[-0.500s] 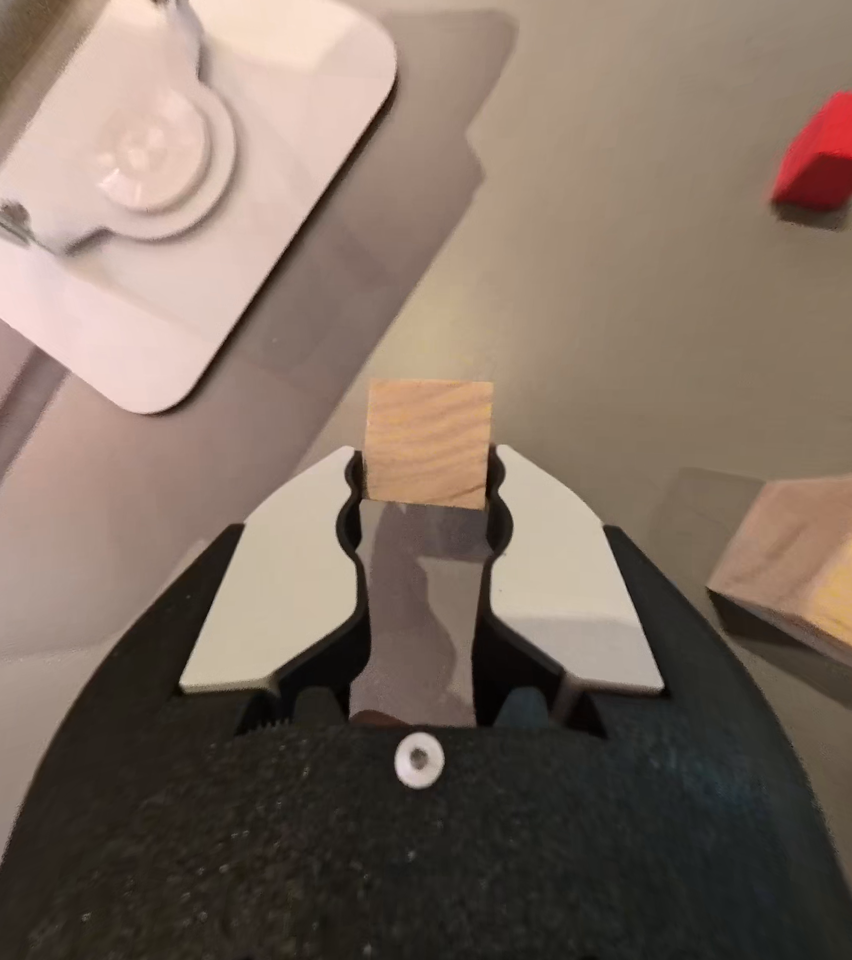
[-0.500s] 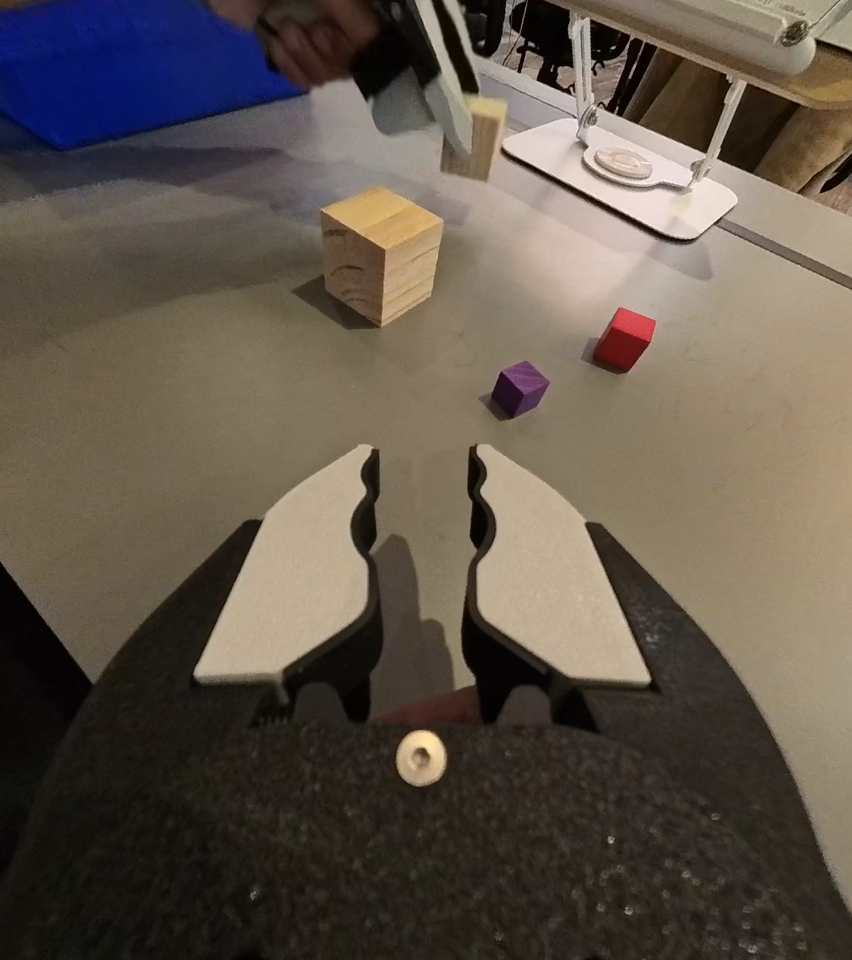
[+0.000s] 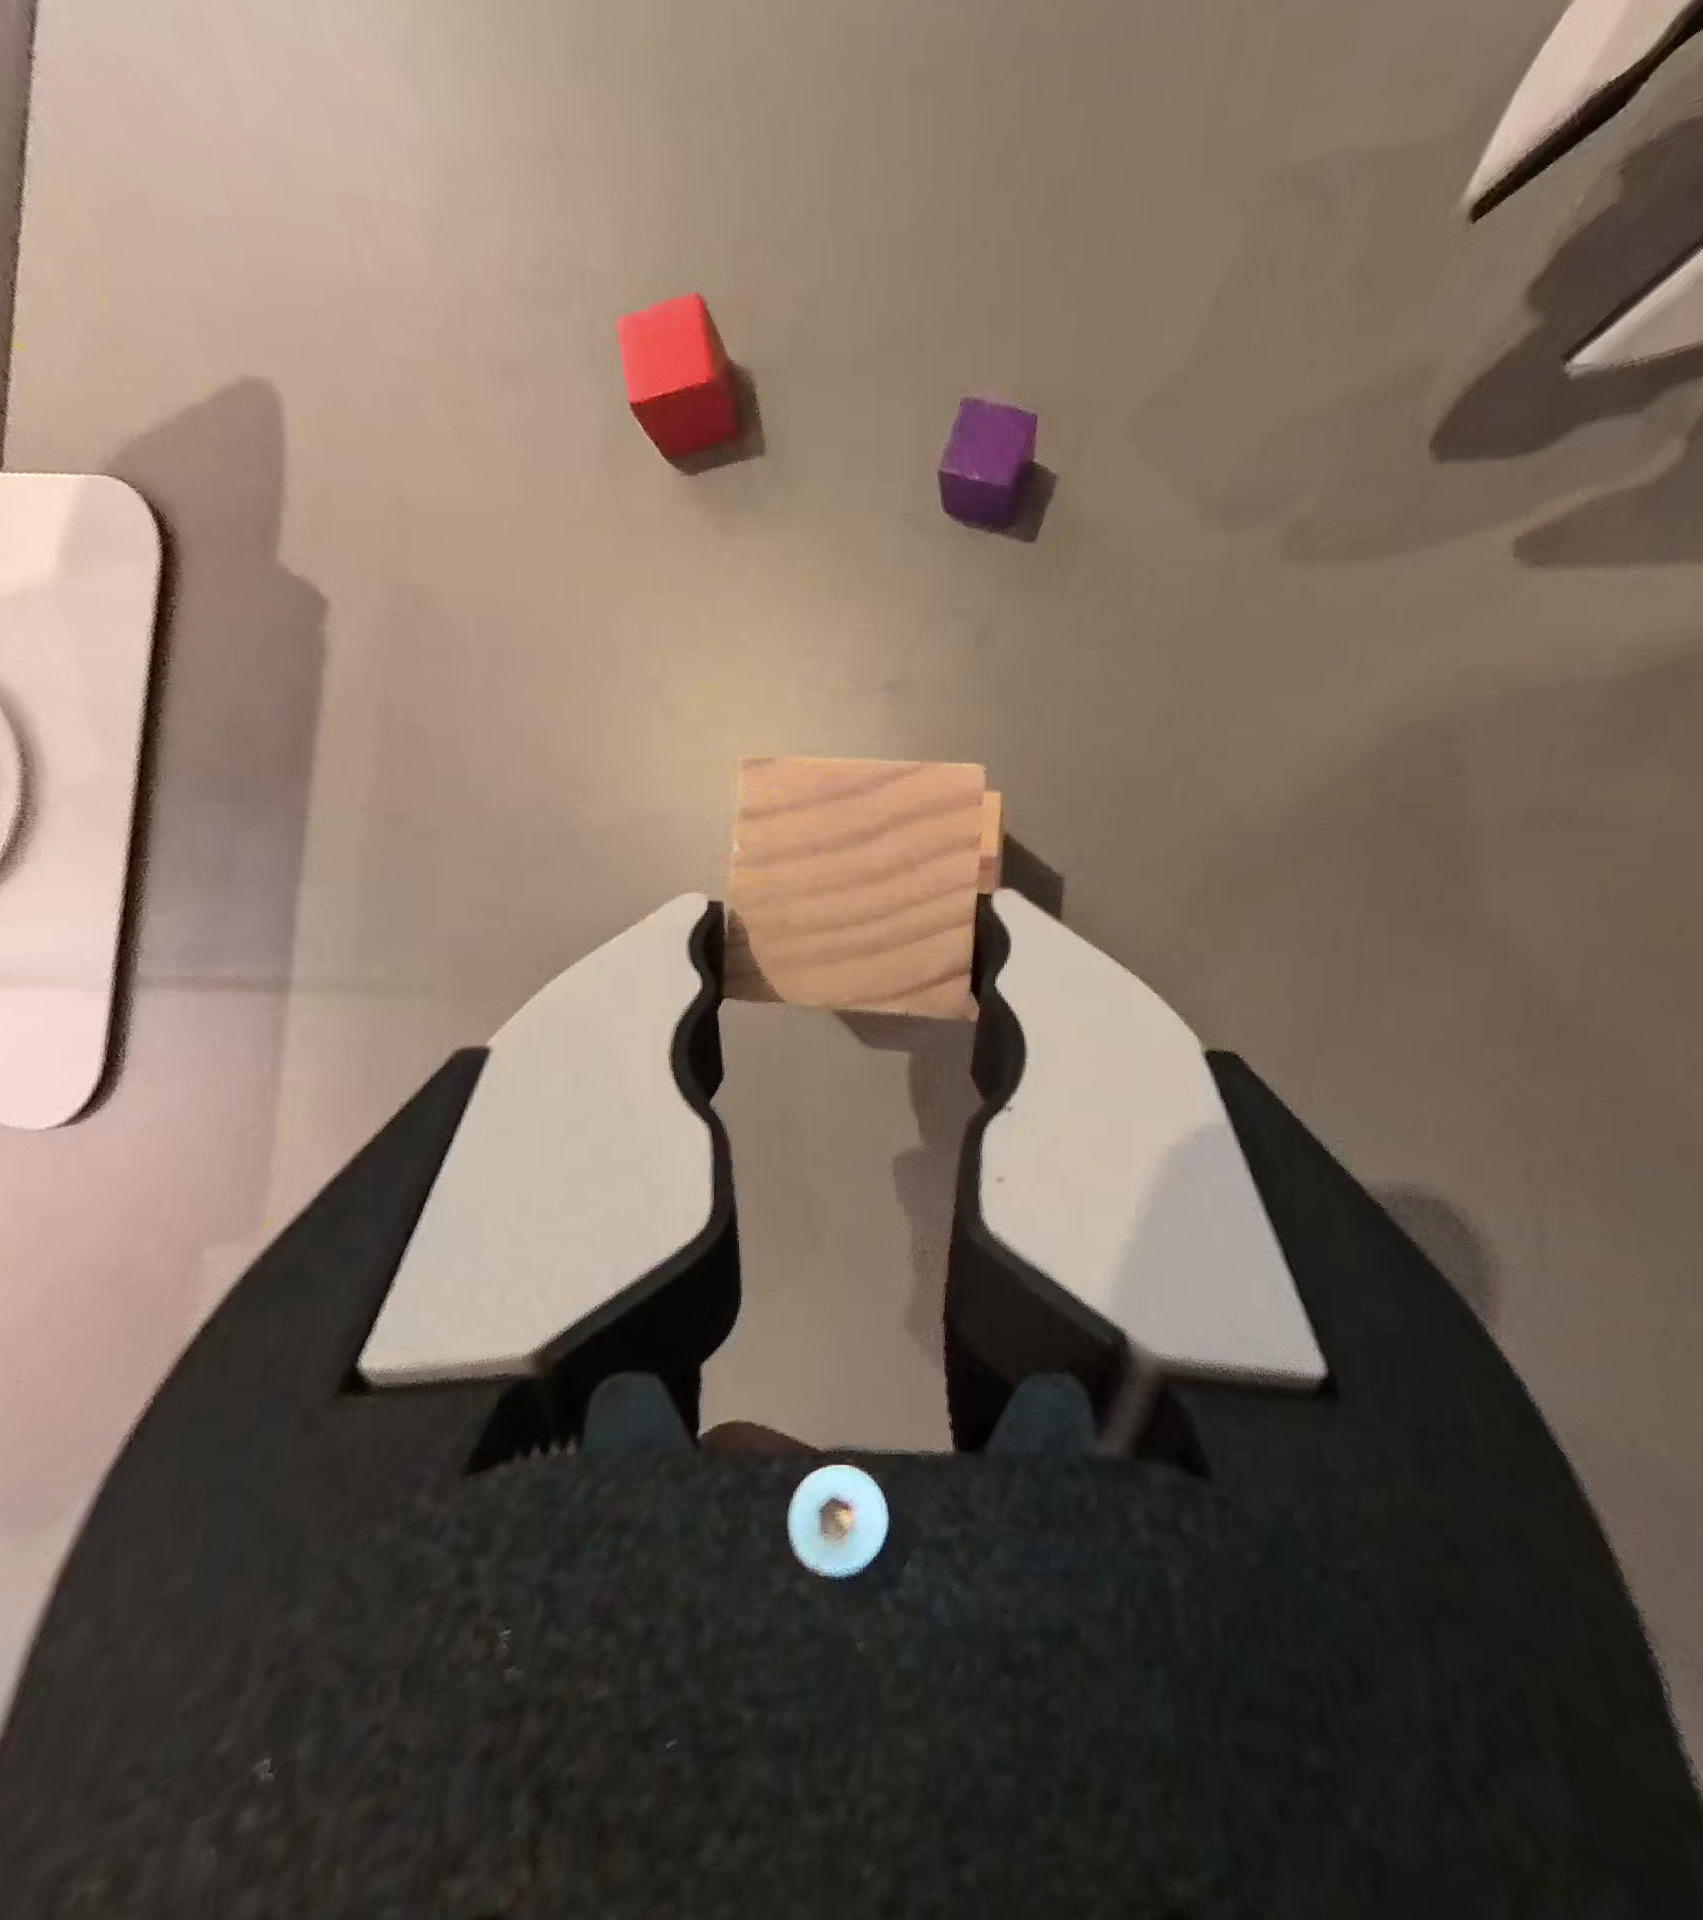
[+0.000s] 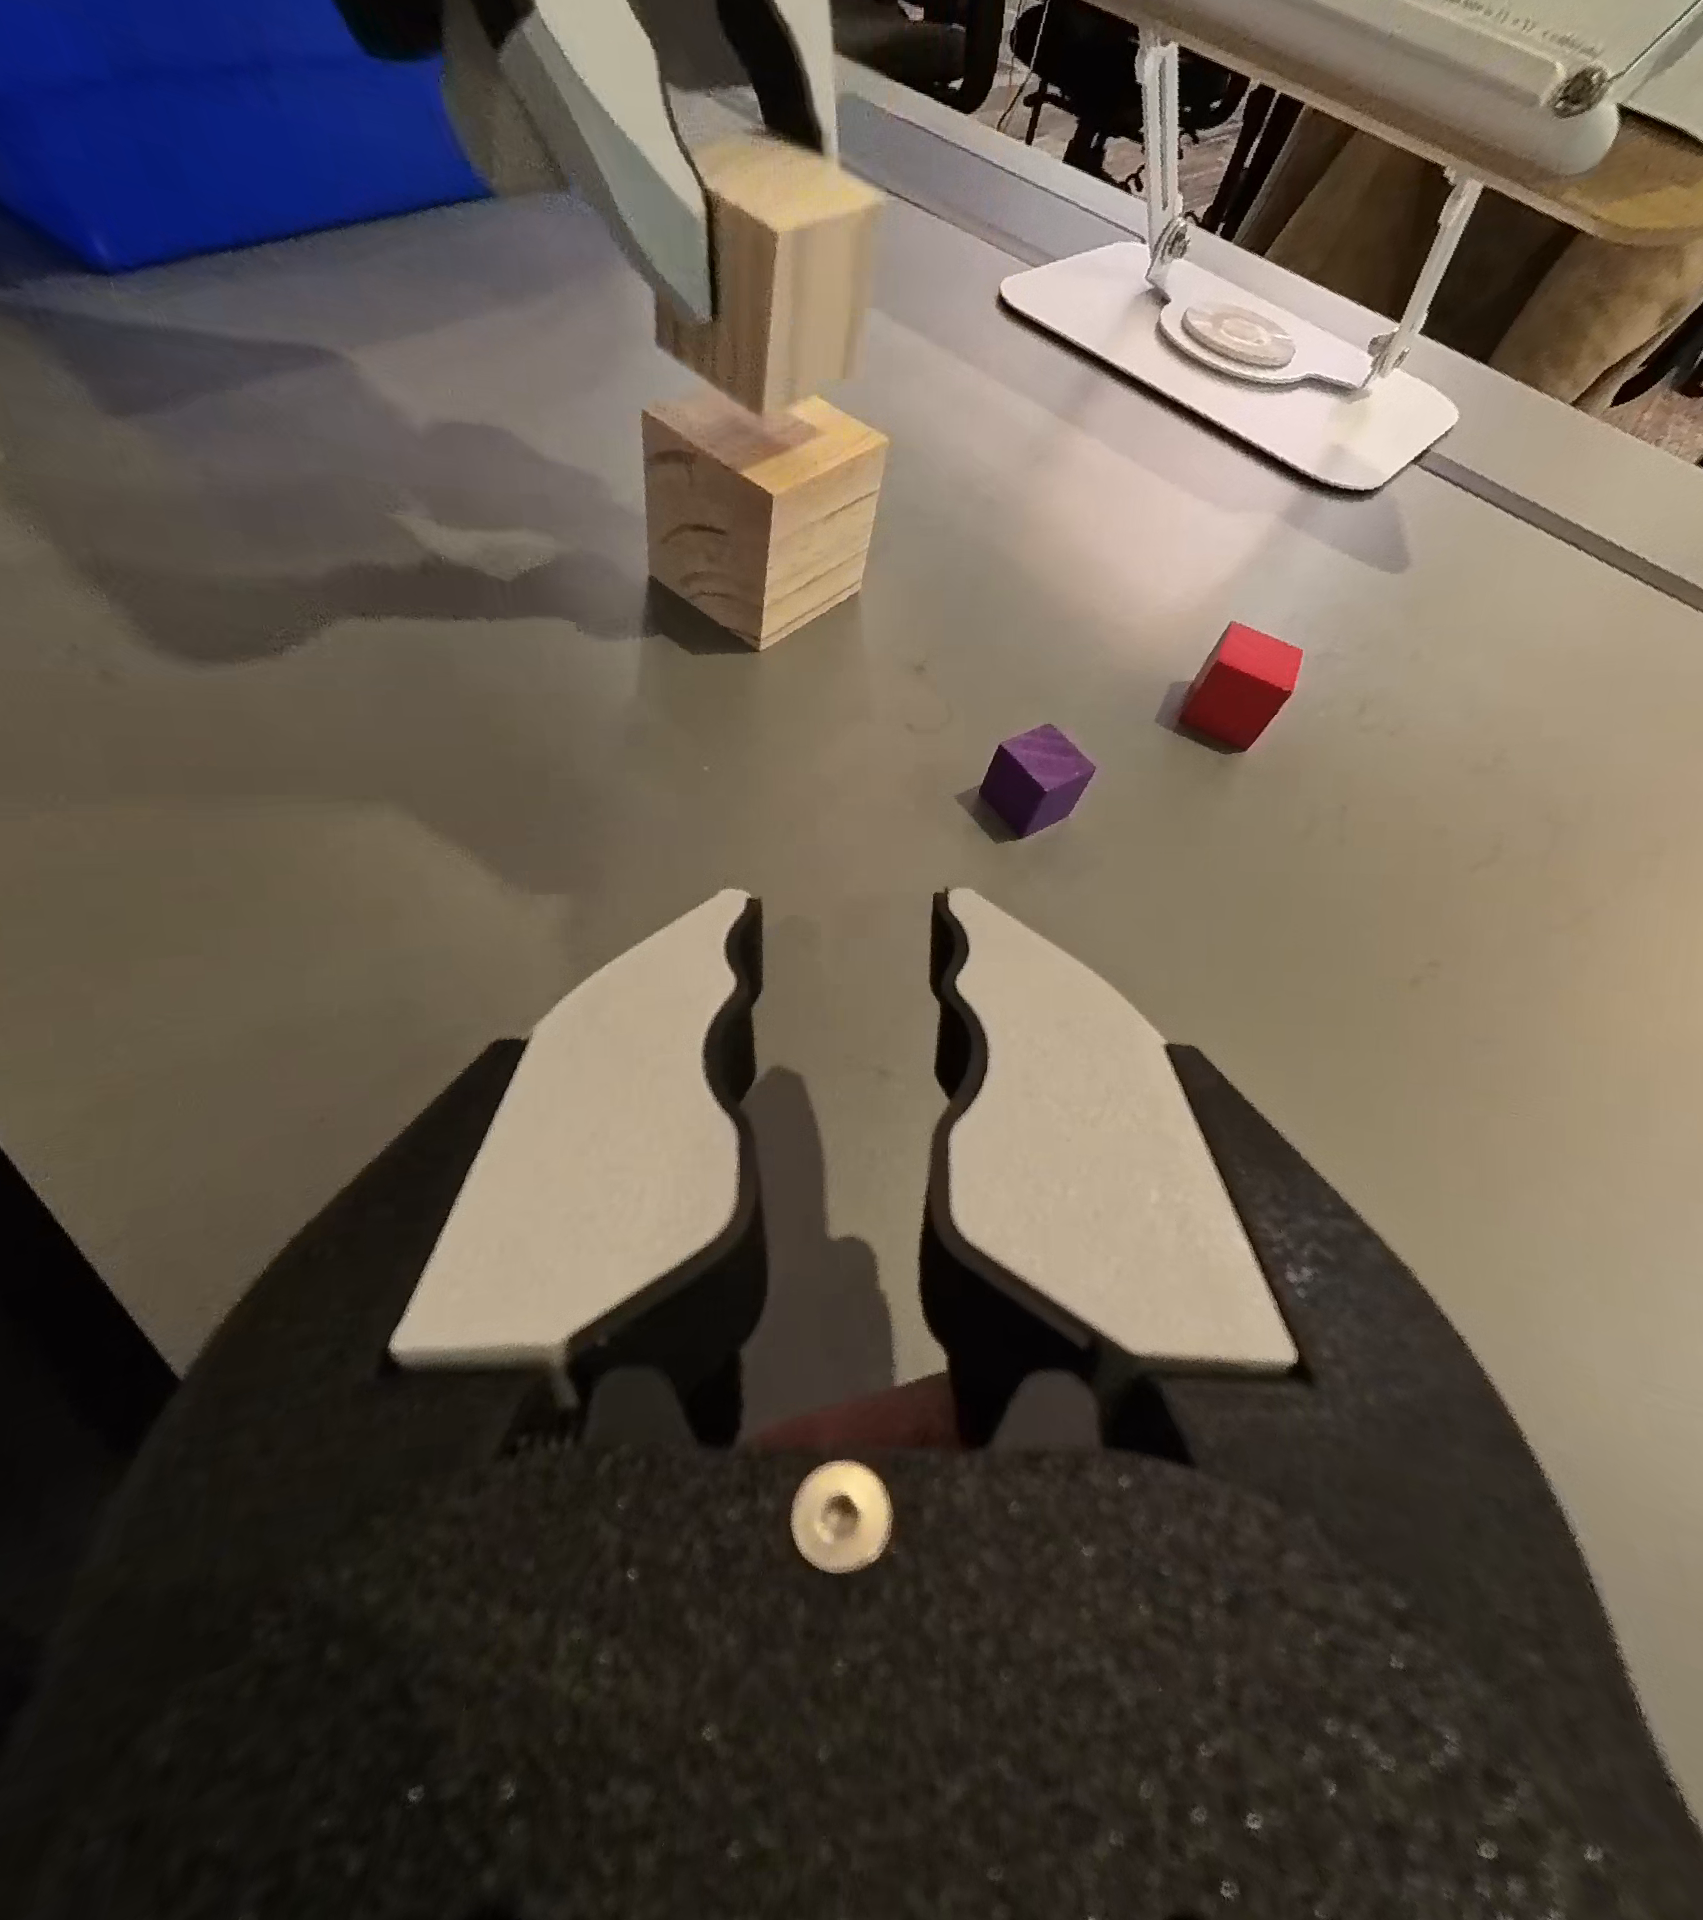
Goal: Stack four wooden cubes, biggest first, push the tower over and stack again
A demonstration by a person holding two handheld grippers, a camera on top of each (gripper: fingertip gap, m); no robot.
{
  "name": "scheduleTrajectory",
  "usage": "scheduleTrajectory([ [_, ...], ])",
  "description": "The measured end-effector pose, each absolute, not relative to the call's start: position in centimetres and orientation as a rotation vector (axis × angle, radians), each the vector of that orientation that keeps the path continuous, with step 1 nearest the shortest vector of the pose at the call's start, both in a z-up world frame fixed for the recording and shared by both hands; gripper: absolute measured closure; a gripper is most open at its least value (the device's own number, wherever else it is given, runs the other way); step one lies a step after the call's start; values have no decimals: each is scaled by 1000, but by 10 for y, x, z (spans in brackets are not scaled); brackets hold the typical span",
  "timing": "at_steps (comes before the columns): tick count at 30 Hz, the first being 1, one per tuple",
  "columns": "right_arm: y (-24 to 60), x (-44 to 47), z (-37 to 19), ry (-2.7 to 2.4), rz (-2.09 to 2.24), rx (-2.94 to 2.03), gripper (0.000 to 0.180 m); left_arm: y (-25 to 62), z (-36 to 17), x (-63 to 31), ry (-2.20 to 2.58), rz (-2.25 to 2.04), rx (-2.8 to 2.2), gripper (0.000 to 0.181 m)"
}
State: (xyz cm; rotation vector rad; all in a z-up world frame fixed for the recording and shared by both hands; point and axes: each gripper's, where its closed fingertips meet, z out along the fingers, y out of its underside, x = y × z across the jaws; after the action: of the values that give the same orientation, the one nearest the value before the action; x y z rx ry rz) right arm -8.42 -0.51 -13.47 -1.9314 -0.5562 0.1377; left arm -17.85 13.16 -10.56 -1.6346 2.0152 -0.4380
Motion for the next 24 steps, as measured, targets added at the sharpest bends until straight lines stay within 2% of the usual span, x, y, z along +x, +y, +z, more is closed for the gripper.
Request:
scheduleTrajectory([
  [9,-5,-83,-135,-544,155,-1942,149,136,-123,-176,2018,-431,-1645,135],
  [10,-5,-83,-136,-545,154,-1943,149,137,-122,-177,2006,-421,-1648,132],
  [12,-5,-83,-135,-547,158,-1940,149,132,-117,-181,1984,-417,-1662,111],
  [13,-4,-83,-134,-551,157,-1936,149,129,-110,-183,1952,-420,-1658,112],
  [15,2,-78,-130,-587,133,-1942,149,118,-86,-186,1807,-439,-1621,110],
  [18,10,-79,-127,-766,147,-2005,146,112,-64,-204,1349,-398,-1708,123],
  [19,13,-81,-127,-865,152,-2022,145,106,-68,-215,1201,-388,-1760,130],
  [24,57,-66,-146,-1203,53,-2083,147,50,-107,-256,890,-290,-1830,124],
])
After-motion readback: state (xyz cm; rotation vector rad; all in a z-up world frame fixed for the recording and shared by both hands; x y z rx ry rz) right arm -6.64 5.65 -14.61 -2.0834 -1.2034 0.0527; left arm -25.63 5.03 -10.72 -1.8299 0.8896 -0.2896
